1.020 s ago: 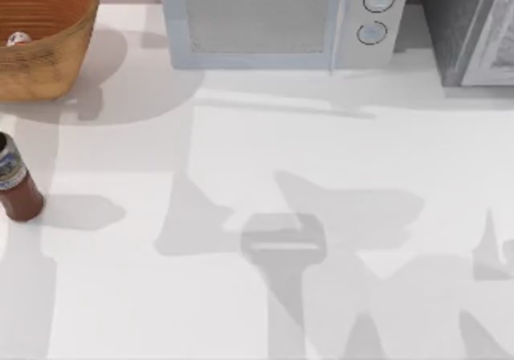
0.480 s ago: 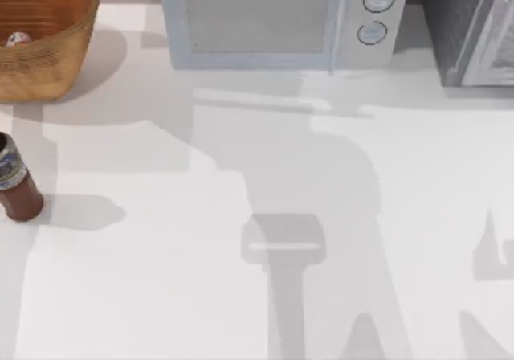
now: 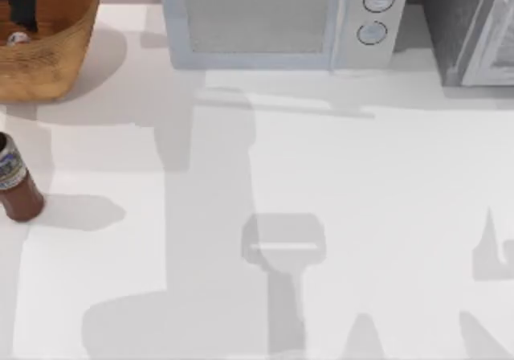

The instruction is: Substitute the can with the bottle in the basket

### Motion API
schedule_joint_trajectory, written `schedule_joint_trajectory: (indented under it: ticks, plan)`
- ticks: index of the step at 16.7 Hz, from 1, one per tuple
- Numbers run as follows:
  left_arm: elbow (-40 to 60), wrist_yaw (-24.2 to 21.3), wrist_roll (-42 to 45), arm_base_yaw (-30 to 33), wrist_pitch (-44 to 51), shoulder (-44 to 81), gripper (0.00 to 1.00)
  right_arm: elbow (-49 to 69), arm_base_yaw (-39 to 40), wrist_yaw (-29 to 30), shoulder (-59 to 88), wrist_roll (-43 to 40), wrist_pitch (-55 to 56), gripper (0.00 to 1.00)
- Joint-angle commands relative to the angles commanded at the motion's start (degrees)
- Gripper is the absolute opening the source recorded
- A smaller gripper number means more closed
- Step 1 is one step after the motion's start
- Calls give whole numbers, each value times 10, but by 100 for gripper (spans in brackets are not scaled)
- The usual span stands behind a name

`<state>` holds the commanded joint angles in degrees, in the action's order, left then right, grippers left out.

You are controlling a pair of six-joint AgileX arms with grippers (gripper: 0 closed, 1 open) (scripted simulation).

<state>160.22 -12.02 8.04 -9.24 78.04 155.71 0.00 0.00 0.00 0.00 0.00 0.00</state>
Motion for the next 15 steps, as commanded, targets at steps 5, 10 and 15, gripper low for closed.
schedule_joint_trajectory:
  ticks: [5, 10, 15]
  plan:
    - [20, -1, 1, 0, 9, 20, 100, 0, 0, 0, 0, 0, 0, 100]
    - [14, -1, -1, 3, 0, 23, 100, 0, 0, 0, 0, 0, 0, 100]
    - [-22, 1, -8, 9, -59, 45, 100, 0, 0, 0, 0, 0, 0, 100]
